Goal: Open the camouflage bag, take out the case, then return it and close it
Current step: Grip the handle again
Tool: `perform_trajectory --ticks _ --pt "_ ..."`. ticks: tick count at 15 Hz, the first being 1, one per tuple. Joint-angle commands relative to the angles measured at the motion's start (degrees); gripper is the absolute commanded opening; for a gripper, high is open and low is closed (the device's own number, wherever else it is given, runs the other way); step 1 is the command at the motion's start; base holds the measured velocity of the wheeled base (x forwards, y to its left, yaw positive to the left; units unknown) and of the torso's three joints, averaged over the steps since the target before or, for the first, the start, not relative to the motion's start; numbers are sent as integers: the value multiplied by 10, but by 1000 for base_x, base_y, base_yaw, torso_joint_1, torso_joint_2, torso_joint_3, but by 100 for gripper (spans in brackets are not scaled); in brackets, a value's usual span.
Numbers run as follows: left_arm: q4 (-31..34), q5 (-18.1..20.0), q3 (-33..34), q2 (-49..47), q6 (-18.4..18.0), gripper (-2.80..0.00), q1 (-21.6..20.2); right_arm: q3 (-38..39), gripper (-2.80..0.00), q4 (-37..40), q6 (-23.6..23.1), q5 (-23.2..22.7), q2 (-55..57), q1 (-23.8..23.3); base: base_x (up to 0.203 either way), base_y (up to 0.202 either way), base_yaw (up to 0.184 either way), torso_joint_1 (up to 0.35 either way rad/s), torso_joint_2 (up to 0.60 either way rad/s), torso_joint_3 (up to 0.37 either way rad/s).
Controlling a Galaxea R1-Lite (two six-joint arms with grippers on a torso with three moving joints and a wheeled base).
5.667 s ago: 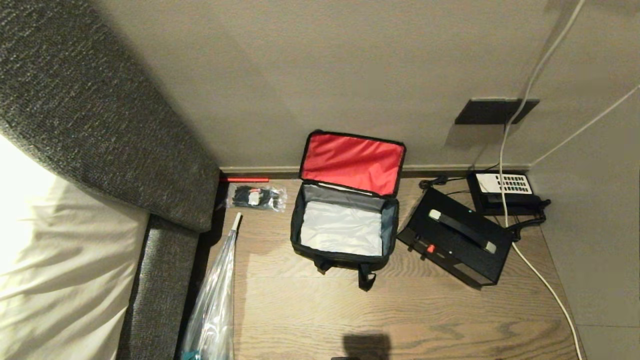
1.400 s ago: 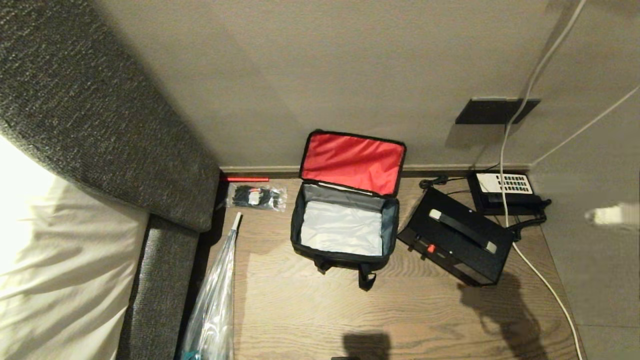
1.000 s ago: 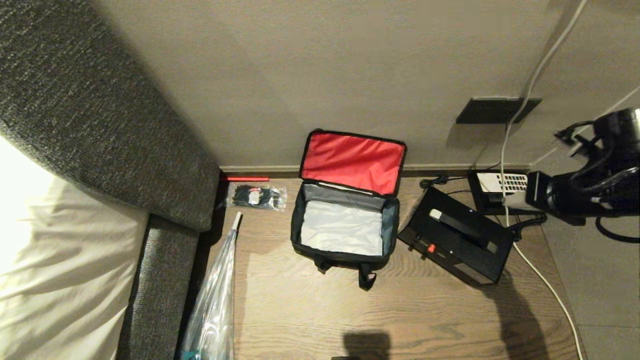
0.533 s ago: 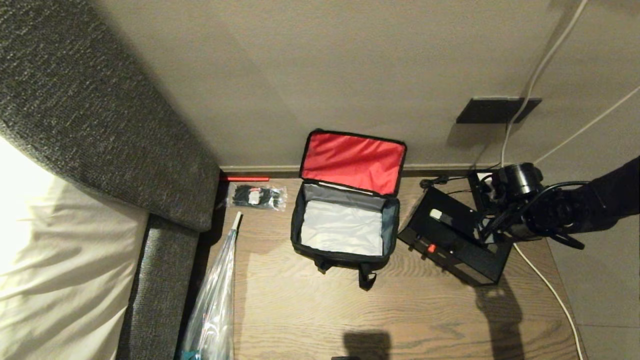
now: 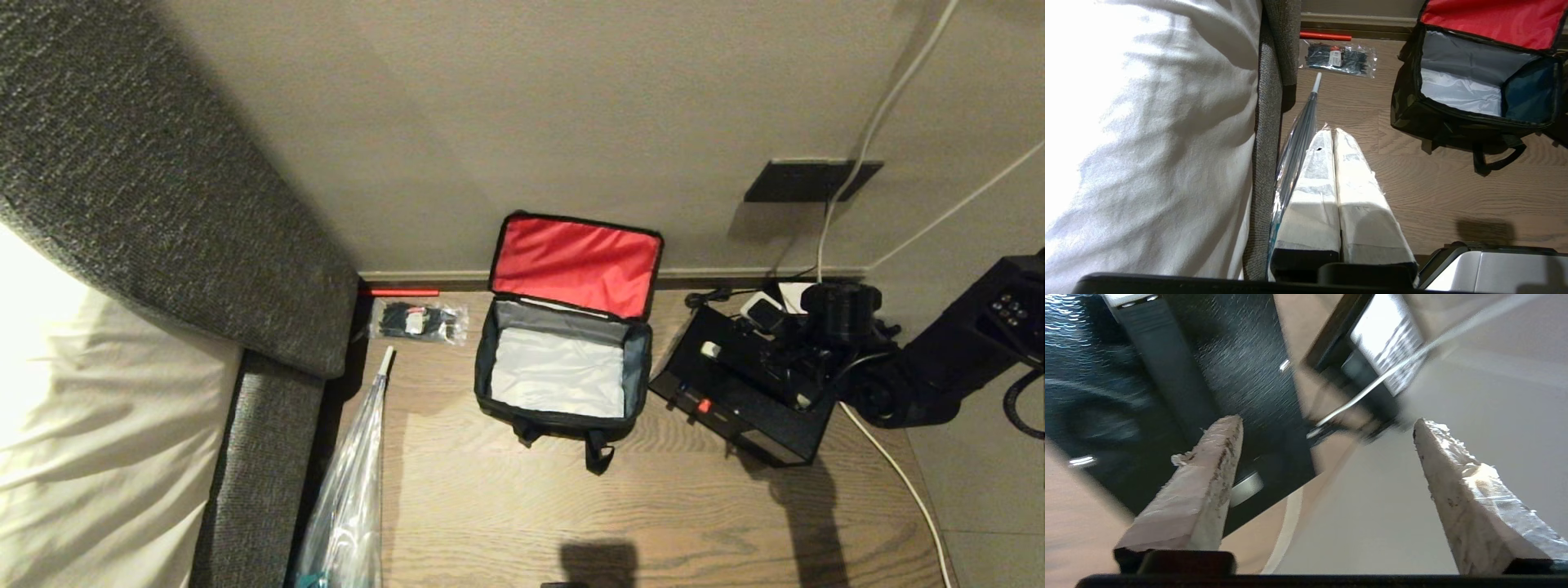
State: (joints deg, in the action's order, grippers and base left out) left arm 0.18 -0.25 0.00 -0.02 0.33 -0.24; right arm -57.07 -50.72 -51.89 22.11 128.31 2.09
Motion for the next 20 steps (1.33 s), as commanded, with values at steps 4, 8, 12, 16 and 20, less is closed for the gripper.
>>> perform_trajectory --ticks 4,8,12,16,20 --pt "0 -1 1 1 0 -280 0 -13 0 -65 -47 19 61 11 0 0 0 0 0 0" --pt "0 -1 1 1 0 -280 0 -10 0 -164 -56 82 98 25 0 0 0 0 0 0" --pt "0 -1 1 0 0 -280 0 14 0 -185 -53 106 100 28 0 0 0 0 0 0" --pt "0 0 1 1 0 -280 0 58 0 -188 -48 112 86 53 0 0 0 0 0 0" --pt "0 0 1 0 0 -280 0 64 0 -177 -45 111 80 55 0 0 0 0 0 0"
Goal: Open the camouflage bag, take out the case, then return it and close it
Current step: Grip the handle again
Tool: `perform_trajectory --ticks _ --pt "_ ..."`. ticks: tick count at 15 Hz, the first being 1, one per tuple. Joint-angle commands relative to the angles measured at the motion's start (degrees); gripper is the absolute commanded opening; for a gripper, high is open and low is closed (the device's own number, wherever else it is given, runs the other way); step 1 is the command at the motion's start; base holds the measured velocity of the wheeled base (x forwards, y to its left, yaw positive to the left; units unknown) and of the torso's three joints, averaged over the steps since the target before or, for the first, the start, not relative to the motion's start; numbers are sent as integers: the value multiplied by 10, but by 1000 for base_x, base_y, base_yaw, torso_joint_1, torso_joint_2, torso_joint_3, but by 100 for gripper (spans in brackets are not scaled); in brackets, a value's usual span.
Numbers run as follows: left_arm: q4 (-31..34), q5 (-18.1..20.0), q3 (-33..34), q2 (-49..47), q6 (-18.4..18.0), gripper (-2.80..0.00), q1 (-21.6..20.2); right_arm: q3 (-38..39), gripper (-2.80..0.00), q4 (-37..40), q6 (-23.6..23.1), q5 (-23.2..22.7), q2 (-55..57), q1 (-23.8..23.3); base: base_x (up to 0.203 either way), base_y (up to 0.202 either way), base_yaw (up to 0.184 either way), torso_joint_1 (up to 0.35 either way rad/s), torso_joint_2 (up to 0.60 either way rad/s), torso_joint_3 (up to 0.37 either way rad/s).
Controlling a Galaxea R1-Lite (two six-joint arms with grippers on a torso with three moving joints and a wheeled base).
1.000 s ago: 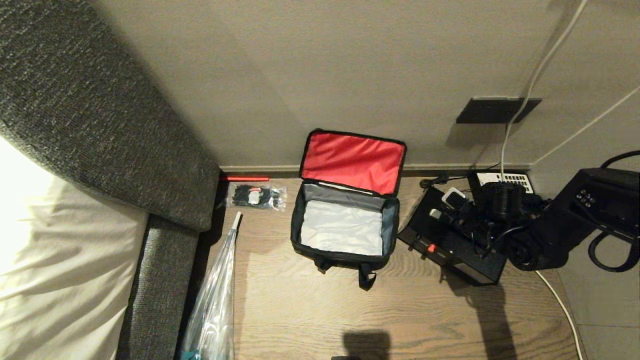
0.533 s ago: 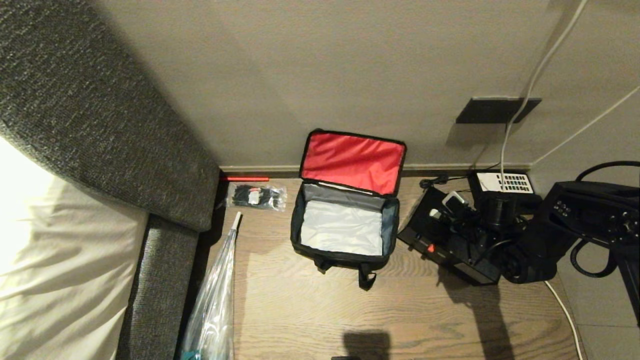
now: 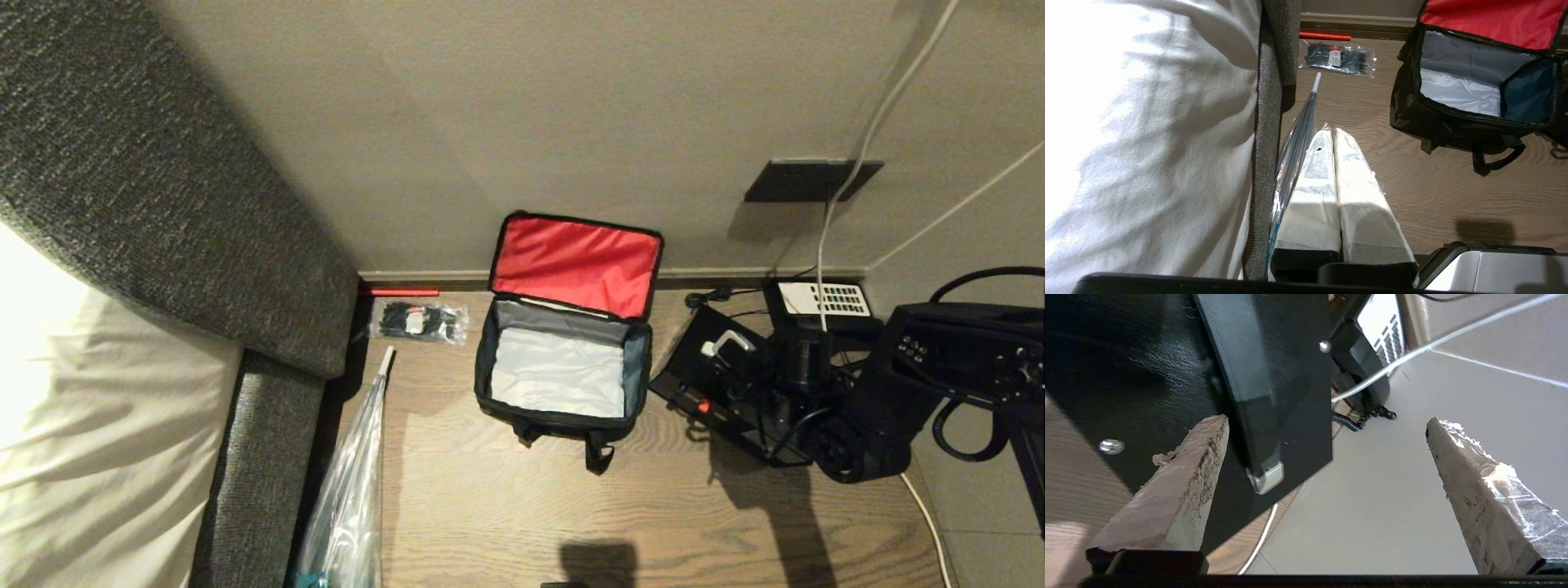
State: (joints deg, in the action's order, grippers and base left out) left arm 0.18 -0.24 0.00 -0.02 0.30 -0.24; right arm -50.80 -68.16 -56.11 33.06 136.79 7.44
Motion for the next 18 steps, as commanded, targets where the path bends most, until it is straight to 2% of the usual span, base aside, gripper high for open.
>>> perform_trajectory --ticks 1,8,18 --pt "0 -1 1 0 0 -280 -1 0 0 -3 -3 2 -4 1 0 0 0 0 0 0" --pt "0 0 1 1 0 -280 0 -46 0 -5 -10 3 60 -7 0 0 0 0 0 0" --pt "0 0 1 1 0 -280 0 -120 0 -28 -10 10 95 -12 0 0 0 0 0 0"
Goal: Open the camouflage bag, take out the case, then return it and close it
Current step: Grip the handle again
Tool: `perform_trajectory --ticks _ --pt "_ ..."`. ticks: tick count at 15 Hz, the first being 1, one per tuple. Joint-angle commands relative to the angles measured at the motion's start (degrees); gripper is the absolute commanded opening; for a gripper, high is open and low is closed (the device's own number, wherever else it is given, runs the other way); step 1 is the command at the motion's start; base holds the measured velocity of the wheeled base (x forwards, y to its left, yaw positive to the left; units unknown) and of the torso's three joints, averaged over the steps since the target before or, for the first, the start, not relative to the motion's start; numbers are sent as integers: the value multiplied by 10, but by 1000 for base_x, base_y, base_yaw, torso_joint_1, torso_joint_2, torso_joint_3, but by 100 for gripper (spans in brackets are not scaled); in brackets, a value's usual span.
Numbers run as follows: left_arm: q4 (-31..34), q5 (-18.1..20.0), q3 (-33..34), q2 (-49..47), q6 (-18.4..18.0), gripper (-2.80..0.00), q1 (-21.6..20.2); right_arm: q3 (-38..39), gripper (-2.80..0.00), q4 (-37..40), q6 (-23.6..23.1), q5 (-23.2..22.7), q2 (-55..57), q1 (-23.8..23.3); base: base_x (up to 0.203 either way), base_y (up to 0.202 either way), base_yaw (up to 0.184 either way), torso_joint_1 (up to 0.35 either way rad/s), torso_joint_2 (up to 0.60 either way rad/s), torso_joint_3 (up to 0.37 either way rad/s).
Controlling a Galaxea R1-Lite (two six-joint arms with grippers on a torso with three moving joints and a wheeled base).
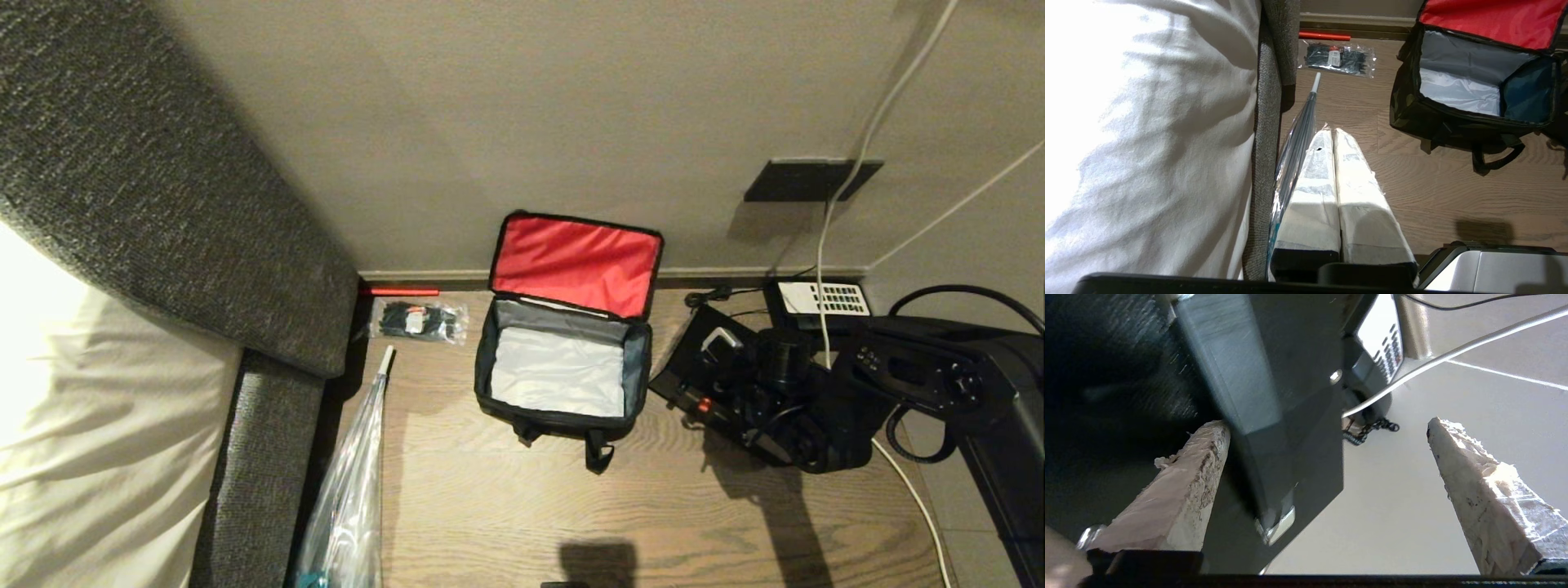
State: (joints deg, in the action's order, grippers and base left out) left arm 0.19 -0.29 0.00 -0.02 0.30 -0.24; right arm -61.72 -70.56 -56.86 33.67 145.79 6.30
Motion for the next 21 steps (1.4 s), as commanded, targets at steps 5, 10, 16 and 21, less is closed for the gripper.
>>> perform_trajectory --ticks 5,10,16,21 --pt "0 0 1 1 0 -280 0 -24 0 -15 -11 19 5 -11 0 0 0 0 0 0" --pt "0 0 1 1 0 -280 0 21 0 -8 -45 51 1 -13 0 0 0 0 0 0" --pt "0 0 1 1 0 -280 0 11 0 -50 -48 78 18 4 0 0 0 0 0 0" --pt "0 0 1 1 0 -280 0 -16 0 -66 -58 77 41 6 0 0 0 0 0 0"
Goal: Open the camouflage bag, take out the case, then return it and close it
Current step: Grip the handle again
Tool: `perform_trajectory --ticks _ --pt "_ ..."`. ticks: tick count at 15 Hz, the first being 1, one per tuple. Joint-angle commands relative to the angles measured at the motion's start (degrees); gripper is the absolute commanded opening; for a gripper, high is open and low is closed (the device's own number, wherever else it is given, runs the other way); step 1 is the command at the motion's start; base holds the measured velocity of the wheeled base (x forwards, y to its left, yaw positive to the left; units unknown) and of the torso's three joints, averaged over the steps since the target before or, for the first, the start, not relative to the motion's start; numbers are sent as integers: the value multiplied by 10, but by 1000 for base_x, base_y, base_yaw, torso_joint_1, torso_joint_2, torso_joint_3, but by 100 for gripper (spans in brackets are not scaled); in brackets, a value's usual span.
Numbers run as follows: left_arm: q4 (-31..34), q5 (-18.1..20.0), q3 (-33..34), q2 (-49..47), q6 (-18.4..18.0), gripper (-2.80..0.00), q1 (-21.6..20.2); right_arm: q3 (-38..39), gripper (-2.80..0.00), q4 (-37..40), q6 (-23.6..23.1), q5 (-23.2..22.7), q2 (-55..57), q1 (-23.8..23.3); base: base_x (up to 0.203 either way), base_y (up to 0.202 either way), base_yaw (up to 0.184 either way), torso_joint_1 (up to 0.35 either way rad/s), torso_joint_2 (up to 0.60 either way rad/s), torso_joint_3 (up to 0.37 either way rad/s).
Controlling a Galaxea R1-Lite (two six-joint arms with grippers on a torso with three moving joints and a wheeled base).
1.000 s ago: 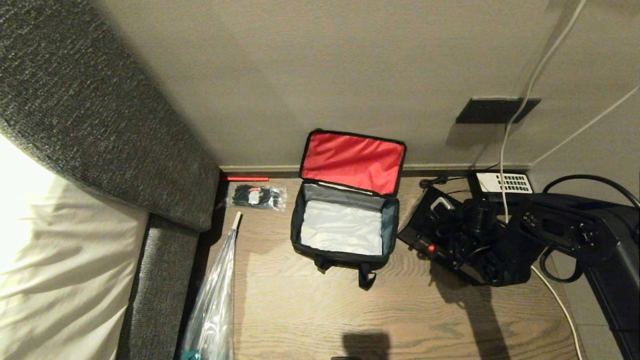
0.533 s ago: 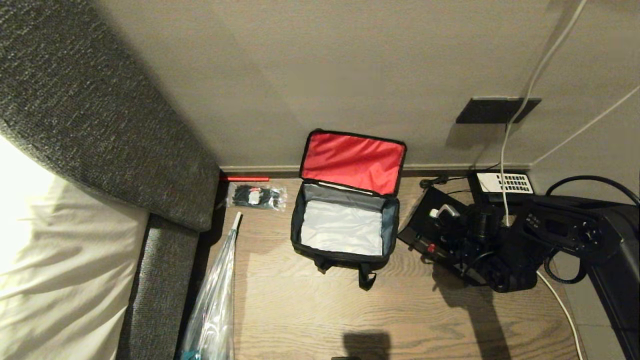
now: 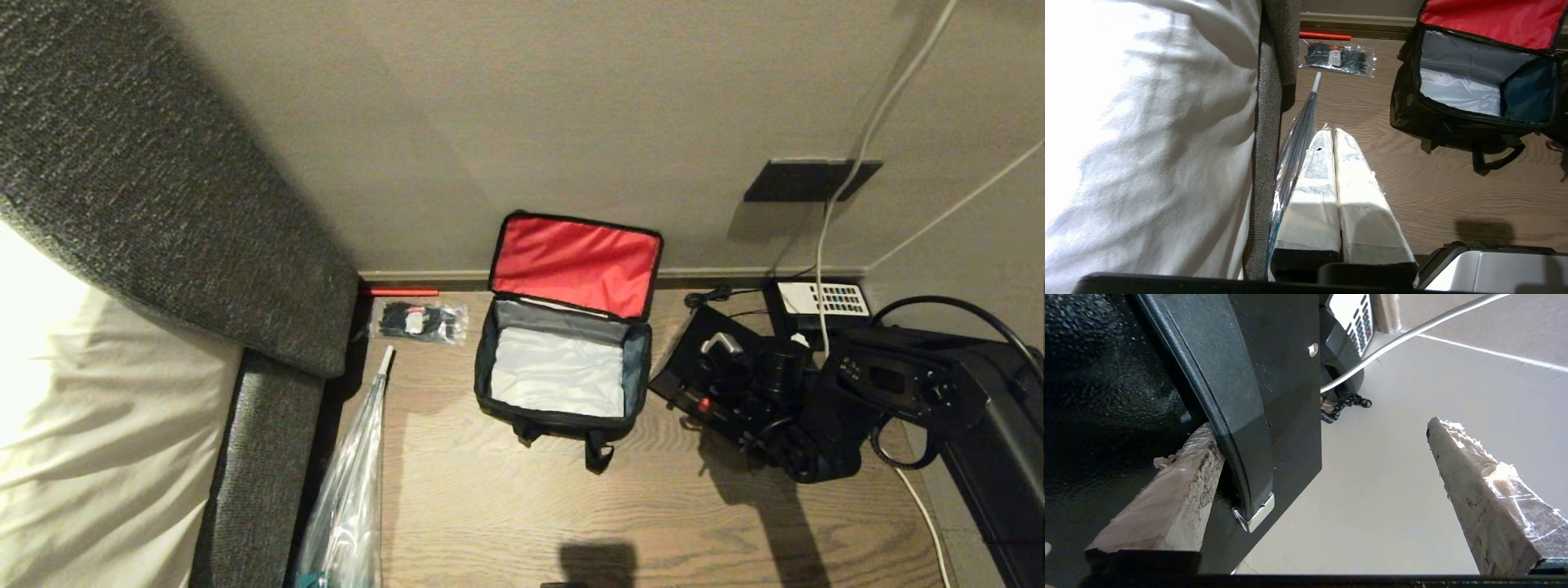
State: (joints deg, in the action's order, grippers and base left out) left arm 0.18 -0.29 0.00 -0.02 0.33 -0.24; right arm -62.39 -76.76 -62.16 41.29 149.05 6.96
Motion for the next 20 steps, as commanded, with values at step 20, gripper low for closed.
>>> perform_trajectory --ticks 20 --pt "0 0 2 1 0 -280 0 -82 0 -3 -45 -3 10 -14 0 0 0 0 0 0"
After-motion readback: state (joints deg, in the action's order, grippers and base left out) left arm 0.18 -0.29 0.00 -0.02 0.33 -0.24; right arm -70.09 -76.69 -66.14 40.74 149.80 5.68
